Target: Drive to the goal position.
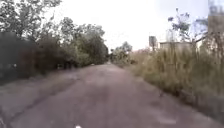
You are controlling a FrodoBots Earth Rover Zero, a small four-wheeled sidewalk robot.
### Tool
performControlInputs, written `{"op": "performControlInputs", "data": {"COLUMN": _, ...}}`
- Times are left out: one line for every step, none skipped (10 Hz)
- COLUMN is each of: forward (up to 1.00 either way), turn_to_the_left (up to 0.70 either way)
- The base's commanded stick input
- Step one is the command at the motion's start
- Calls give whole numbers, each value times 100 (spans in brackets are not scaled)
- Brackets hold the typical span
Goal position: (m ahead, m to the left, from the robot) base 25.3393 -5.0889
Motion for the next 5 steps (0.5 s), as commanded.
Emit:
{"op": "performControlInputs", "data": {"forward": 100, "turn_to_the_left": -3}}
{"op": "performControlInputs", "data": {"forward": 100, "turn_to_the_left": -4}}
{"op": "performControlInputs", "data": {"forward": 100, "turn_to_the_left": -8}}
{"op": "performControlInputs", "data": {"forward": 100, "turn_to_the_left": -13}}
{"op": "performControlInputs", "data": {"forward": 100, "turn_to_the_left": -14}}
